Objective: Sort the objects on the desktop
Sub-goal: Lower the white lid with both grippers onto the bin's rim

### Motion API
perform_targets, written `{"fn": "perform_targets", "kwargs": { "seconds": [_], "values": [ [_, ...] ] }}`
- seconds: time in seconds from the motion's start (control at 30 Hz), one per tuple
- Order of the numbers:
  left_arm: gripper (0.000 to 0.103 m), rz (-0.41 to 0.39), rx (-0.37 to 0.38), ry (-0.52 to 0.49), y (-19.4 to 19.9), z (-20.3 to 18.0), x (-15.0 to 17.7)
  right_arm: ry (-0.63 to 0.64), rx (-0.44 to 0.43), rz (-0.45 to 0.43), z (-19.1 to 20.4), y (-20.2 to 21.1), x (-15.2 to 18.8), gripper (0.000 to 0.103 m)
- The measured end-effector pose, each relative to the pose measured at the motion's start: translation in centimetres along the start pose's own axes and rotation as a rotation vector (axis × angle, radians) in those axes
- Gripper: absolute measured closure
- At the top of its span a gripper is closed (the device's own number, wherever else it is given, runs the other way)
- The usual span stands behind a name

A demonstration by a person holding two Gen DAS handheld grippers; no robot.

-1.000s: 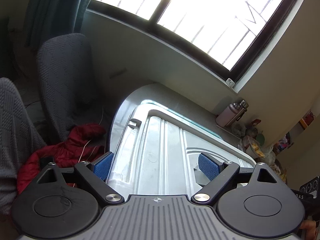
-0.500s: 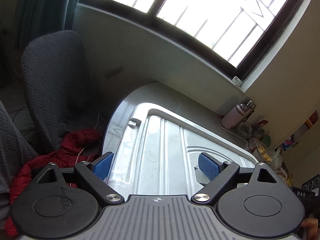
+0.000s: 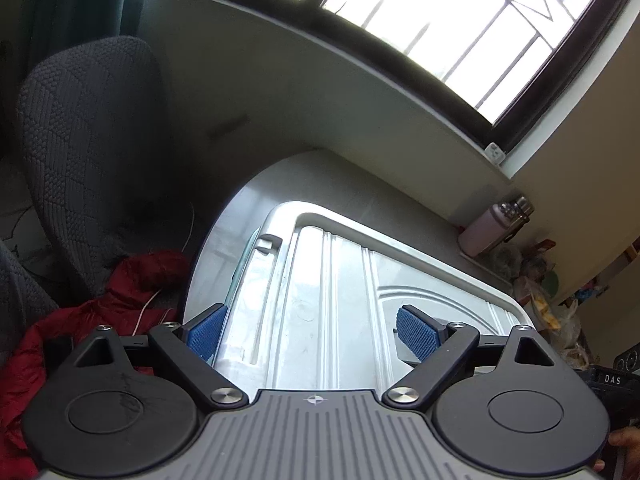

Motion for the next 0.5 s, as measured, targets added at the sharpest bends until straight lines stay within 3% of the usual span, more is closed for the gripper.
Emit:
{"fn": "perform_targets", "kwargs": {
  "seconds": [0.4,0.5],
  "values": [
    [0.012,0.029,-0.051,-0.006,-1.1,0.9,1.1,0.05,0.038,0.003,0.9,-0.6,0.6,0.039],
    [0.011,0.034,-0.054,-0.014,-1.1,0.8,1.1,0.063,0.076,0.006,1.1,-0.5,0.8,0.03]
  ]
}}
Point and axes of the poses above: each gripper's, at about its wrist camera, not at the fingertips, and y roughly against the way its jaws point, z to its left, x to its underside, the point moved 1 cm from there along -y, roughly the way its jaws point, and after that the axes turned 4 degrees about z, right-handed, at the moved point
